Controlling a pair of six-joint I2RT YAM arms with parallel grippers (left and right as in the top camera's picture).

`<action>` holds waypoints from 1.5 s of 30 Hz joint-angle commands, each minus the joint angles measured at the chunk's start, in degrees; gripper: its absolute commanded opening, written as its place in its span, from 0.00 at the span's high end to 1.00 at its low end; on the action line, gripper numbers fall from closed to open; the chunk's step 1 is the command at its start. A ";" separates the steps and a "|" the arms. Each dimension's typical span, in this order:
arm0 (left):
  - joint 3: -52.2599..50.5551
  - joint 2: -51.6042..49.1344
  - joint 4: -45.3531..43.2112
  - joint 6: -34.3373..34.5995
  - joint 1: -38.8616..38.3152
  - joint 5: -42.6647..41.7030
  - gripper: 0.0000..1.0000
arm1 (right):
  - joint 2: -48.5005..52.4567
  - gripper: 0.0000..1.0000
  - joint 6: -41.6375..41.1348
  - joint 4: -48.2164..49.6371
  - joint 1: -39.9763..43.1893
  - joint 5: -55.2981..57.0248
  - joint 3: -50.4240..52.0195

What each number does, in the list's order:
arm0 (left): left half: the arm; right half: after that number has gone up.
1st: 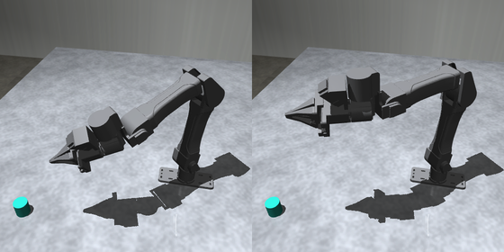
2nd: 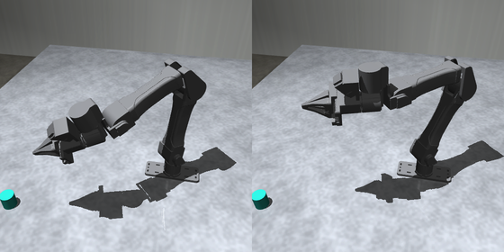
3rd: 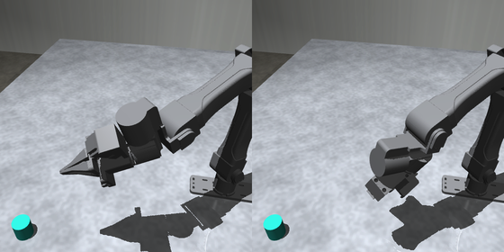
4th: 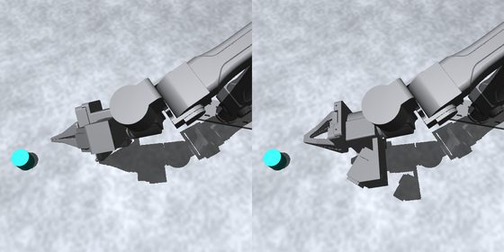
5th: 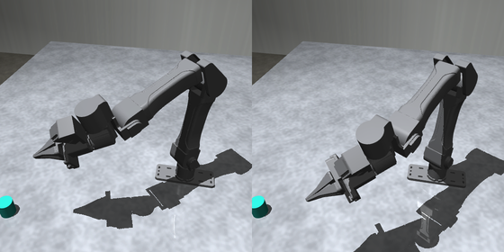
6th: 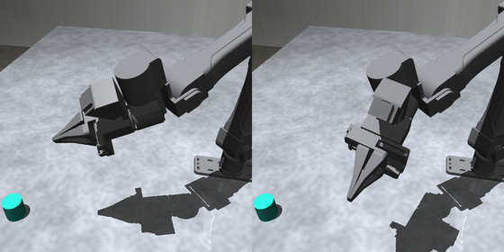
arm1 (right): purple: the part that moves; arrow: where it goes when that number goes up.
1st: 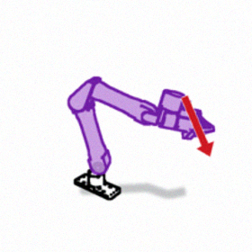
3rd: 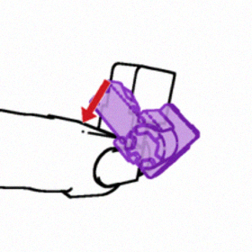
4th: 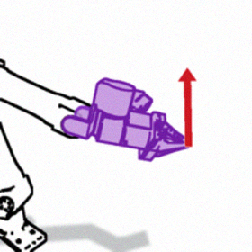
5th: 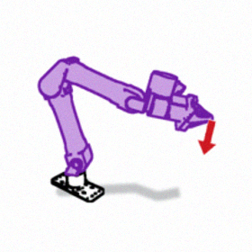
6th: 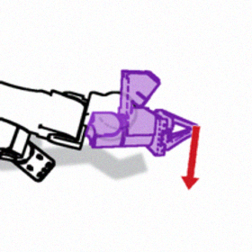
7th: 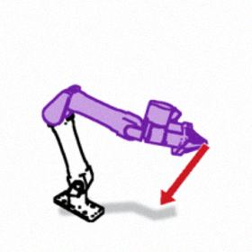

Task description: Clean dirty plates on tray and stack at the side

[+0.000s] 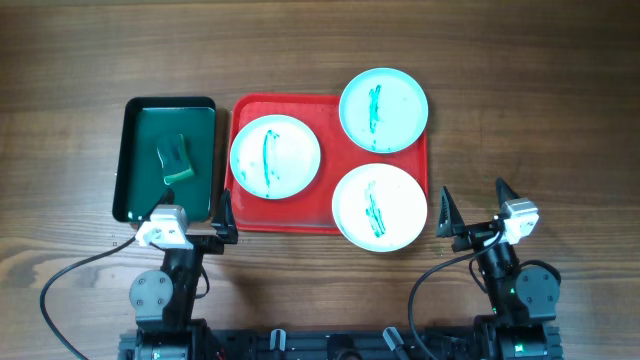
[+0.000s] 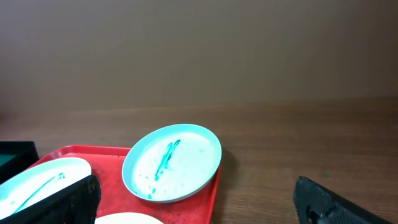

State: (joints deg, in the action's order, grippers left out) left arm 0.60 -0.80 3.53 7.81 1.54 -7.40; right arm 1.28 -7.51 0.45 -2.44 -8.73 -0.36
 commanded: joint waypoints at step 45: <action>80.02 -64.50 61.90 -4.37 -0.31 -3.69 0.00 | 58.42 0.00 0.09 -33.07 -0.17 -23.87 -67.30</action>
State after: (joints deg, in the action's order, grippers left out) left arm 69.52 -55.96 58.37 4.82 1.54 -10.24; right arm 51.48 -7.53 -26.04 -2.48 -26.87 -58.11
